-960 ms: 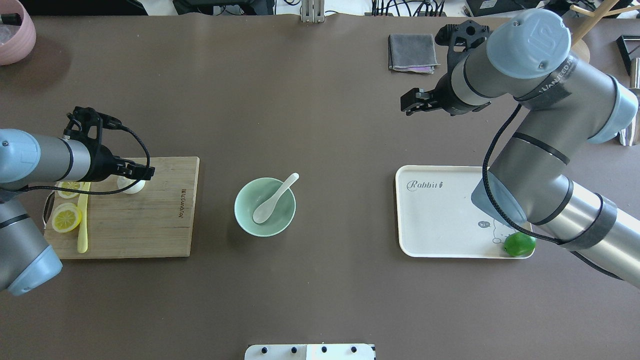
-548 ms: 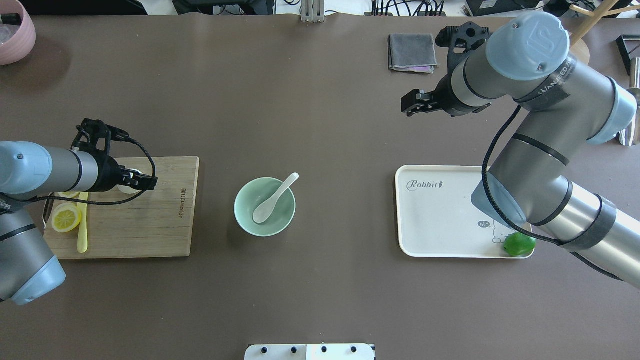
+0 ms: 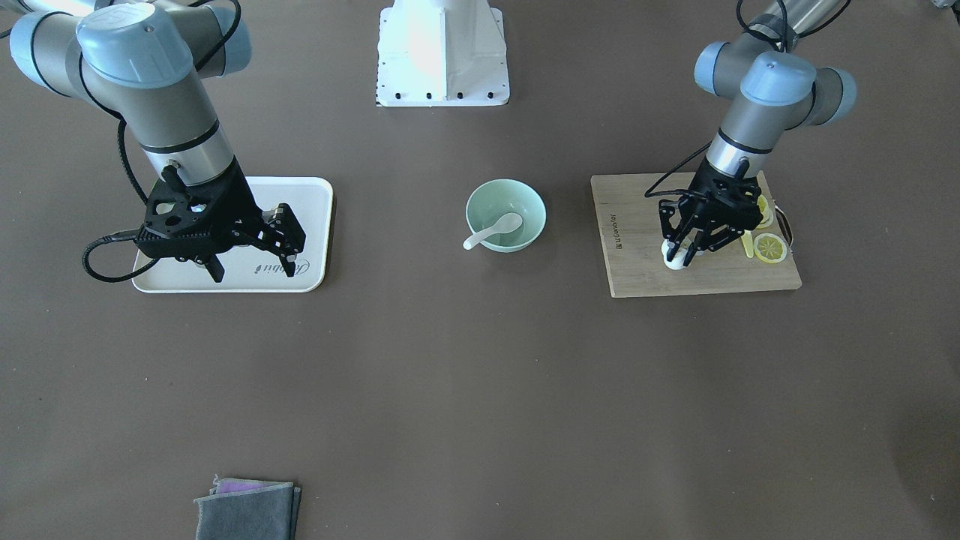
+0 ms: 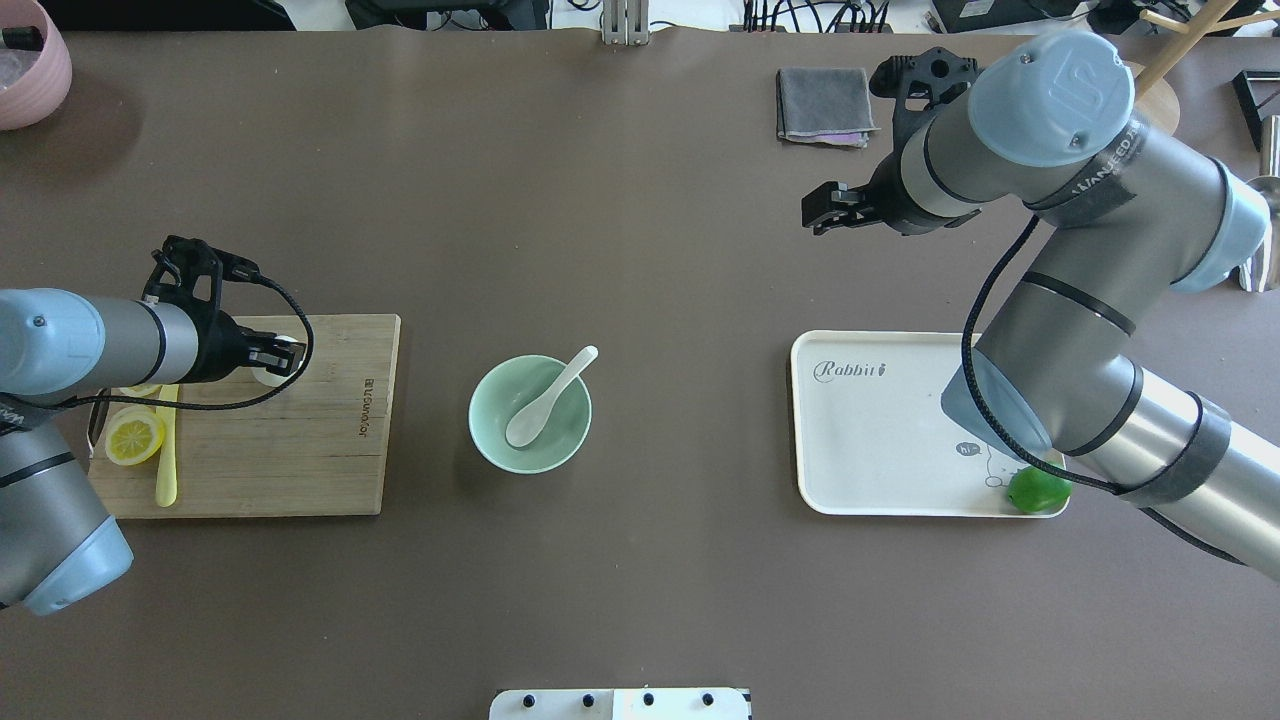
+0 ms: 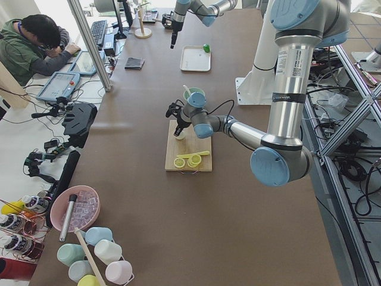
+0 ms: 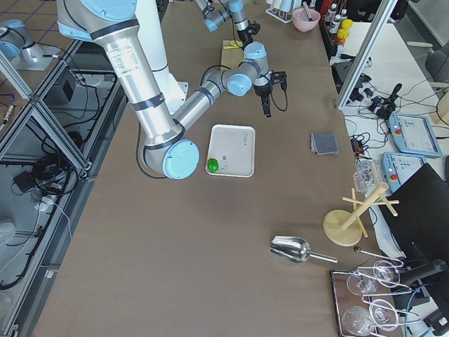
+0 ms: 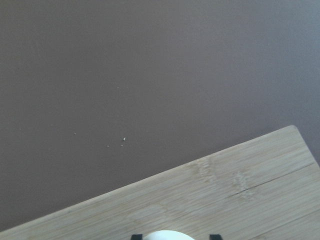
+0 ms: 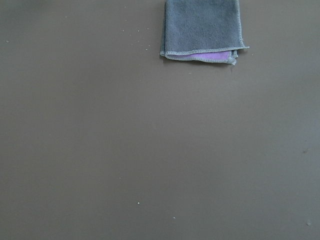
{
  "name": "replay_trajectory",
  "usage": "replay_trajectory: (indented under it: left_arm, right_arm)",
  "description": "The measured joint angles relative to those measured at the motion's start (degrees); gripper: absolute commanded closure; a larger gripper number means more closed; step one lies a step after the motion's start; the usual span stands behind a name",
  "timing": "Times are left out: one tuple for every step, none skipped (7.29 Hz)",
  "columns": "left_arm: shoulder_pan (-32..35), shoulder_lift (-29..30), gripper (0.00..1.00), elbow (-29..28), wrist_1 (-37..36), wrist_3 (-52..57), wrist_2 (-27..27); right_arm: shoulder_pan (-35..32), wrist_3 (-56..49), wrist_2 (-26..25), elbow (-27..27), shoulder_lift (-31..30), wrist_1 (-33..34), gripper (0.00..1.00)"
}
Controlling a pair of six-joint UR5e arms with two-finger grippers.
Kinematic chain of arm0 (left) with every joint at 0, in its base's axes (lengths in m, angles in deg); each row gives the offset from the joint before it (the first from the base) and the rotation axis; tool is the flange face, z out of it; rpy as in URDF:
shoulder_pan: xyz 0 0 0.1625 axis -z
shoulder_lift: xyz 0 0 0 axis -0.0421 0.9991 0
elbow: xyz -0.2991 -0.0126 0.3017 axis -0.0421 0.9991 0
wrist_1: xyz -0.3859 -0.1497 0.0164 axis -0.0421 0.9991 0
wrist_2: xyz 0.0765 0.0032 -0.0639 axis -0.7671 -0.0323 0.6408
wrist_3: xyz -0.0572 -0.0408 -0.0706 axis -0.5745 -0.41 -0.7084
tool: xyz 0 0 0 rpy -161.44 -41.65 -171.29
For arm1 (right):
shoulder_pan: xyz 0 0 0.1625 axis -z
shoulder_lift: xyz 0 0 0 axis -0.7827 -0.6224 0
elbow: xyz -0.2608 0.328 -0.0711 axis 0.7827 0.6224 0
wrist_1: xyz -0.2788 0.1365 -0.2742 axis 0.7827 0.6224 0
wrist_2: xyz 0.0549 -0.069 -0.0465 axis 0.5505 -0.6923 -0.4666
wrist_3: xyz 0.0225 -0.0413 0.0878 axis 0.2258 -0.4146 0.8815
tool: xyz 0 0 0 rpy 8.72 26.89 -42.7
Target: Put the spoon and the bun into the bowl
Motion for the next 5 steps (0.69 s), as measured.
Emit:
replay_trajectory:
  left_arm:
    - [-0.07,0.88,1.0,1.98,0.08,-3.3,-0.07]
    - [-0.57,2.86,1.0,3.15,0.06,-7.71,-0.2]
    - [-2.17,5.41,1.0,3.57,0.02,-11.98,-0.89]
    - [-5.1,8.14,1.0,3.57,-0.03,-15.76,-3.04]
    - [-9.37,11.02,0.98,3.34,-0.14,-18.97,-6.99]
  right_arm:
    - [0.07,0.02,-0.04,0.03,0.0,-0.02,0.0]
    - [0.14,0.0,-0.06,0.06,0.0,-0.04,0.0]
    - [0.26,-0.02,-0.16,0.07,0.0,-0.02,0.0]
    - [0.46,0.02,-0.42,0.08,0.0,-0.01,0.0]
    - [0.64,0.1,-0.71,0.09,0.0,0.0,0.0]
